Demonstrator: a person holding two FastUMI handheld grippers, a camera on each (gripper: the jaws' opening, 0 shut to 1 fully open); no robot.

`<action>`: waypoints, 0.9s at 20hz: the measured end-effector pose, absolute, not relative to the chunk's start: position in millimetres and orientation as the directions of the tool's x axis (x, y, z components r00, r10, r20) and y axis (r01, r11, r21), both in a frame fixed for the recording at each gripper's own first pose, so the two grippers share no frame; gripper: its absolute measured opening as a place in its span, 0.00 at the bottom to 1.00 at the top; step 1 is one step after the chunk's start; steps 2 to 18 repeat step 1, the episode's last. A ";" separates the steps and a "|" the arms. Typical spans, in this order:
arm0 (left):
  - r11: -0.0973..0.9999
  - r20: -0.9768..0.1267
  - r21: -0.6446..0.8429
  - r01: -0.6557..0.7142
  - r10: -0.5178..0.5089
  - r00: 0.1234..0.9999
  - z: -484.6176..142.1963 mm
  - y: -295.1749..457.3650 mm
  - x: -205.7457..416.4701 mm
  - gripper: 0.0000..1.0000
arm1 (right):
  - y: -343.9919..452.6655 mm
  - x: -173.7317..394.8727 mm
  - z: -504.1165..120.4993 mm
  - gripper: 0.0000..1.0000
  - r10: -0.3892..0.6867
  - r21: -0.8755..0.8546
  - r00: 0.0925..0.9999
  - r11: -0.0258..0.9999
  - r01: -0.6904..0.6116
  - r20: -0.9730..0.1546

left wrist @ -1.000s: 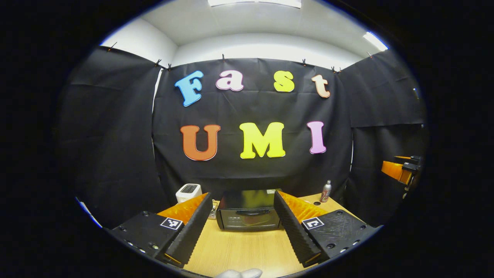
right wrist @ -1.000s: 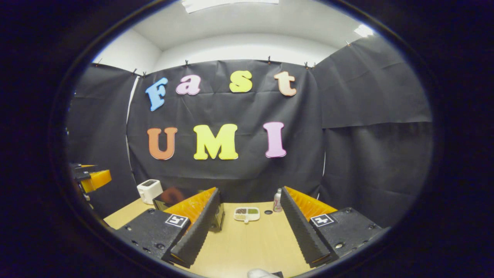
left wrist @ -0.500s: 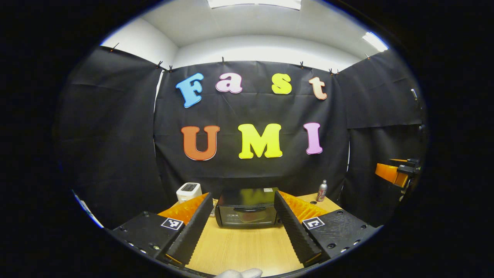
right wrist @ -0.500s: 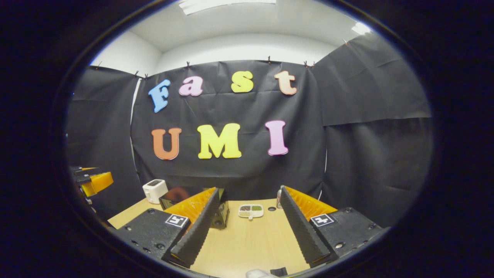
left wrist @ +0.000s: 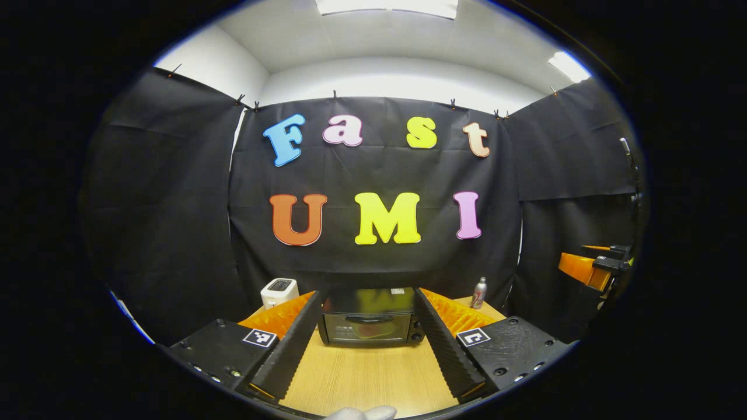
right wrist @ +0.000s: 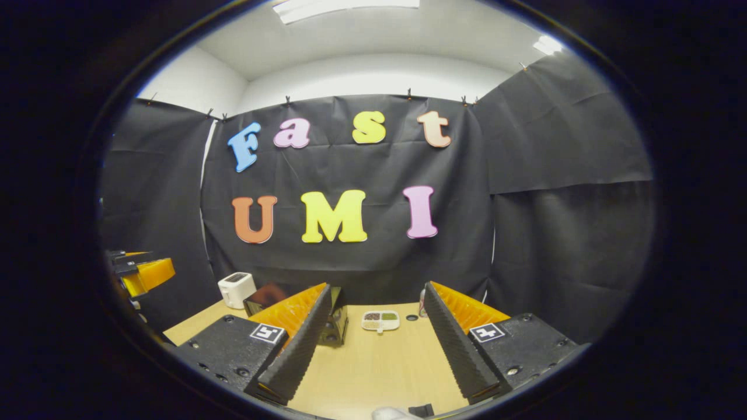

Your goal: Open the electric oven with the left hand, put the food in, and close the electric oven.

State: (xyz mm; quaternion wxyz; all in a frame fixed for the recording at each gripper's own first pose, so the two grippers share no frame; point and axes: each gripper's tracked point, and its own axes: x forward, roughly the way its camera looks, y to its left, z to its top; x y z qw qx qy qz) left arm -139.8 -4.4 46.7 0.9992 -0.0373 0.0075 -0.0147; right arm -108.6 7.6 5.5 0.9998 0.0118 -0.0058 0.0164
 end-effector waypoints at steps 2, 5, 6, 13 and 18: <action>0.997 -0.014 -0.075 0.032 -0.033 0.999 46.7 -4.5 -139.6 0.96 | 8.1 -109.6 3.9 1.00 0.031 0.024 0.999 0.999 -0.031 0.009; 0.997 -0.014 -0.075 0.032 -0.033 0.999 46.7 -4.5 -139.6 0.96 | 8.1 -109.6 3.9 1.00 0.031 0.024 0.999 0.999 -0.031 0.009; 0.997 -0.014 -0.075 0.032 -0.033 0.999 46.7 -4.5 -139.6 0.96 | 8.1 -109.6 3.9 1.00 0.031 0.024 0.999 0.999 -0.031 0.009; 0.997 -0.014 -0.075 0.032 -0.033 0.999 46.7 -4.5 -139.6 0.96 | 8.1 -109.6 3.9 1.00 0.031 0.024 0.999 0.999 -0.031 0.009; 0.997 -0.014 -0.075 0.032 -0.033 0.999 46.7 -4.5 -139.6 0.96 | 8.1 -109.6 3.9 1.00 0.031 0.024 0.999 0.999 -0.031 0.009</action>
